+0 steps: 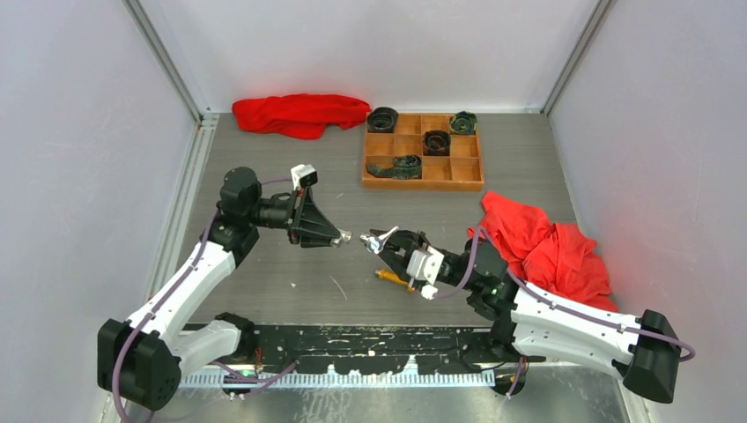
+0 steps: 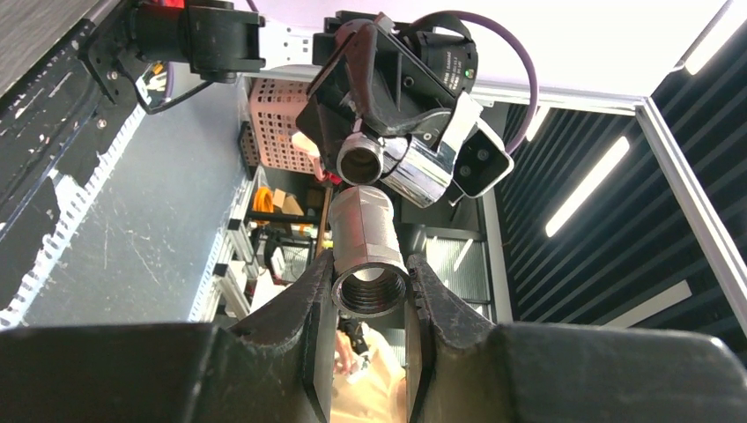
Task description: Install the water faucets
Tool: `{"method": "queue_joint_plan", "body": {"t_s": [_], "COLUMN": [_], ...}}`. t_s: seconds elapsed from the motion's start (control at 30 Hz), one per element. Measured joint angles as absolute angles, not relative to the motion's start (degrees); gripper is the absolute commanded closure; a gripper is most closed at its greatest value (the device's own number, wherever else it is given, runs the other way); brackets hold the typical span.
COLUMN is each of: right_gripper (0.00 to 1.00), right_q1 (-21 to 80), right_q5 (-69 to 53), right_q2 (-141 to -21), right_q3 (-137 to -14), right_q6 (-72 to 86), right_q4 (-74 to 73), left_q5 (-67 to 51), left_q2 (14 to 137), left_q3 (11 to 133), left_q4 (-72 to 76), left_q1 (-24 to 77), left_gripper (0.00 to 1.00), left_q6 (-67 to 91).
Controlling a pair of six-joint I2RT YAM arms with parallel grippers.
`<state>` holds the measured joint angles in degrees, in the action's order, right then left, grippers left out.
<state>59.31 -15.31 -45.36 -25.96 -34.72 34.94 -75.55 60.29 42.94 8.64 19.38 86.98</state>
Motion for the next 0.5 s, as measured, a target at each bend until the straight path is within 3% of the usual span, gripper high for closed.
{"method": "queue_joint_plan", "body": {"t_s": [0.5], "right_gripper": [0.99], "right_q1": [59.79], "right_q5": [-16.08], "right_q2": [-46.17], "right_q3": [-25.17], "right_q6": [-37.06], "right_q4": [39.97], "left_q5": [-75.09], "left_q2": [58.13], "left_q3": [44.82], "left_q4": [7.88], "left_q1": [19.38], "left_gripper": [1.0], "left_q6": [88.18]}}
